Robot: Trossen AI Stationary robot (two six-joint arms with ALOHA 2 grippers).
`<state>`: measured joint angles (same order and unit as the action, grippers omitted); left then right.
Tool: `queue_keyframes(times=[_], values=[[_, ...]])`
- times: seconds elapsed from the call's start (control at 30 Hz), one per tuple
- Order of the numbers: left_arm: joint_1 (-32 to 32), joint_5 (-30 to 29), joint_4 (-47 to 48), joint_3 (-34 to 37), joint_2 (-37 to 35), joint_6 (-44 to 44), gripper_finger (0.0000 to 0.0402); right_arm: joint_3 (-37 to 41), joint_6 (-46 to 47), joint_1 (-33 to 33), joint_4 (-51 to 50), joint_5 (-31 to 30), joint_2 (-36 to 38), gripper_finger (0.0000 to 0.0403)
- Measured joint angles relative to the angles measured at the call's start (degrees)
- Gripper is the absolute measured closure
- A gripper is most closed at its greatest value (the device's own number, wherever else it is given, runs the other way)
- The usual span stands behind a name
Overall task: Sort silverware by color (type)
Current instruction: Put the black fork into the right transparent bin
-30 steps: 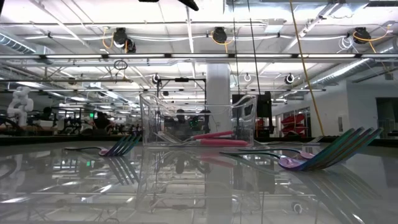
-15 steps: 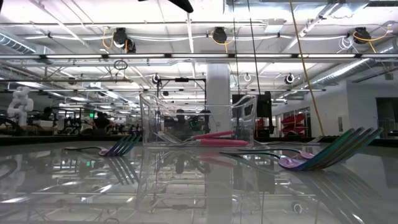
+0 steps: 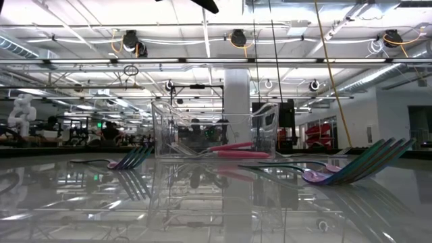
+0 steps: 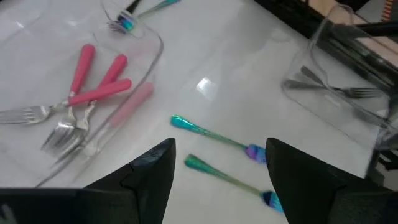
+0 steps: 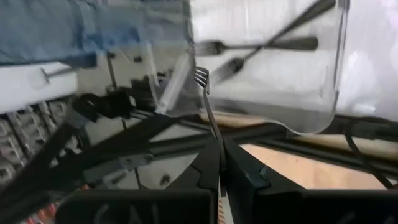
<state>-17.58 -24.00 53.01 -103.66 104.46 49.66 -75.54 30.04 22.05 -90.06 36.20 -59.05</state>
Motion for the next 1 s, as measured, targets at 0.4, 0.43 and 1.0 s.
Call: queue_keyframes(times=[0.4,0.43,1.0], values=[[-2.48,0.57,0.03,0.01,0.33,2.53,0.0153,8.82,-6.70,1.43,2.17,-1.16,0.77,0.0397],[-2.63,0.56,0.00,0.01,0.33,2.55,0.0153,9.28,-7.75,1.48,2.91,-0.14,0.75,0.0397],[-3.61,-1.56,-0.02,0.01,0.33,5.53,0.0153,14.75,-11.27,1.61,14.91,1.46,-0.25,0.0397]])
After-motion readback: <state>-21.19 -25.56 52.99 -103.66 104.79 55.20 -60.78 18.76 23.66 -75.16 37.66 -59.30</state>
